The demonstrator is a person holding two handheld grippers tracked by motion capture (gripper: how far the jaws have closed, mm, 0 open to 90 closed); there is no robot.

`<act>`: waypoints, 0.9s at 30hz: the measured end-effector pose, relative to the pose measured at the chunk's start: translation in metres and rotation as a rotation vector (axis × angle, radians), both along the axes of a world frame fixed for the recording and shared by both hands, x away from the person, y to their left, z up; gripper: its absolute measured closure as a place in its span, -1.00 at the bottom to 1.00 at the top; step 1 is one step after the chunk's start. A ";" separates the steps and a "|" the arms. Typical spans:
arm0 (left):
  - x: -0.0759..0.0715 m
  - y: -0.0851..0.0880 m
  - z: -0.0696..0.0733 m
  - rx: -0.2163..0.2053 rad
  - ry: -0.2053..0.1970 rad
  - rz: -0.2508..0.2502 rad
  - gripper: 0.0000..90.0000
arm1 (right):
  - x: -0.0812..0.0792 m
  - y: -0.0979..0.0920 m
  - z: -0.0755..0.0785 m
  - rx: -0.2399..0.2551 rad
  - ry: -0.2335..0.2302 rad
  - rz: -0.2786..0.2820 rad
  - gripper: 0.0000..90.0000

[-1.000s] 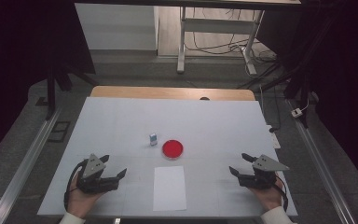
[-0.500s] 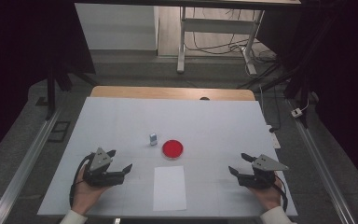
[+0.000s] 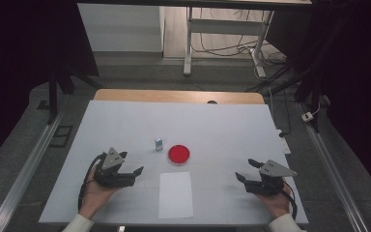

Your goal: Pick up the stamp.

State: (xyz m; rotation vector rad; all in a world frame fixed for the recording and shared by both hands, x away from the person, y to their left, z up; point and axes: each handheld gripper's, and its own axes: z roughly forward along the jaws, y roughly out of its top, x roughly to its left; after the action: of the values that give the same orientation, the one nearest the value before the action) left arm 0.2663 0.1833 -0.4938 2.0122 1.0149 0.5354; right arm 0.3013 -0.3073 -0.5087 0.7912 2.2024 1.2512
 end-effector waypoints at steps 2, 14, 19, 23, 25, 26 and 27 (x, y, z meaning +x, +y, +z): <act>0.003 -0.002 0.001 0.003 0.000 -0.002 -0.55 | 0.000 0.000 0.000 -0.001 0.002 -0.001 -0.41; 0.023 -0.014 0.001 0.023 0.006 -0.013 -0.54 | 0.000 0.001 -0.001 -0.010 0.004 -0.001 -0.40; 0.032 -0.019 0.000 0.016 0.005 -0.011 -0.53 | 0.001 0.001 -0.002 -0.007 0.007 0.001 -0.40; 0.040 -0.024 0.000 0.011 0.010 -0.014 -0.51 | 0.001 0.002 -0.002 -0.011 0.007 0.000 -0.40; 0.042 -0.025 0.000 0.008 0.012 -0.016 -0.51 | 0.000 0.002 -0.002 -0.014 0.008 -0.004 -0.40; 0.043 -0.026 0.000 0.008 0.014 -0.019 -0.51 | 0.001 0.002 -0.002 -0.012 0.009 -0.001 -0.40; 0.044 -0.027 0.000 0.008 0.015 -0.021 -0.51 | 0.001 0.002 -0.002 -0.013 0.009 -0.001 -0.40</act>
State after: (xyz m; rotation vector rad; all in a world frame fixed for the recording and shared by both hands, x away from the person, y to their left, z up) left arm 0.3108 0.1565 -0.4937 2.0346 1.0006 0.5152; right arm 0.3019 -0.3055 -0.5110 0.7942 2.2146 1.2340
